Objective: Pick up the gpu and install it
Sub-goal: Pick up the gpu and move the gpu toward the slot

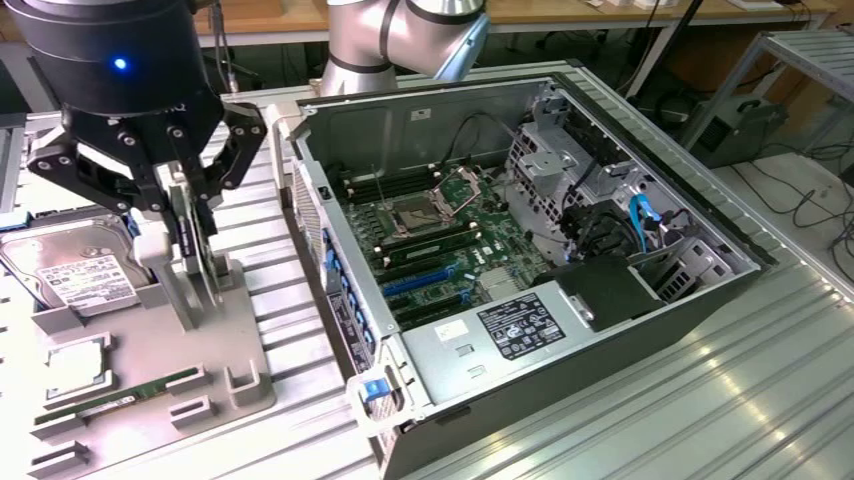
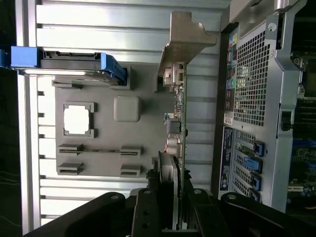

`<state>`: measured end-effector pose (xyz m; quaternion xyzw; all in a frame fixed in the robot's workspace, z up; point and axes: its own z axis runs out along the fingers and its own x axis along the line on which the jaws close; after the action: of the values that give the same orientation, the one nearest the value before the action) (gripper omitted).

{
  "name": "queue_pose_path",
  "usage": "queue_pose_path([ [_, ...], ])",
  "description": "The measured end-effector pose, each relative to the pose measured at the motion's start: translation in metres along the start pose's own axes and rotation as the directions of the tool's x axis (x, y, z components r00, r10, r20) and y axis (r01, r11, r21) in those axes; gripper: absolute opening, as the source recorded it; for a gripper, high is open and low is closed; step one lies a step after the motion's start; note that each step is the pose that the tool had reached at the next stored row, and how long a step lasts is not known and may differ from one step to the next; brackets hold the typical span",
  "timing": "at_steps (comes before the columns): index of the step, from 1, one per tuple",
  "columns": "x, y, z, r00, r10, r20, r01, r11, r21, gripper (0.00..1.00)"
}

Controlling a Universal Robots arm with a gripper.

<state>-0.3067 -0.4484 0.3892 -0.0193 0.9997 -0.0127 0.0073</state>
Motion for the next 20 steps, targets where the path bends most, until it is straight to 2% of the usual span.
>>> queue_pose_path([
  [6,0.0,-0.0003,-0.0118,1.0,0.0,-0.0001,0.0,1.0,0.0016,0.27],
  [11,0.0,-0.0005,-0.0205,1.0,0.0,-0.0003,0.0,1.0,0.0088,0.27],
  [20,0.0,-0.0009,-0.0341,1.0,0.0,-0.0007,0.0,0.9998,0.0175,0.27],
])
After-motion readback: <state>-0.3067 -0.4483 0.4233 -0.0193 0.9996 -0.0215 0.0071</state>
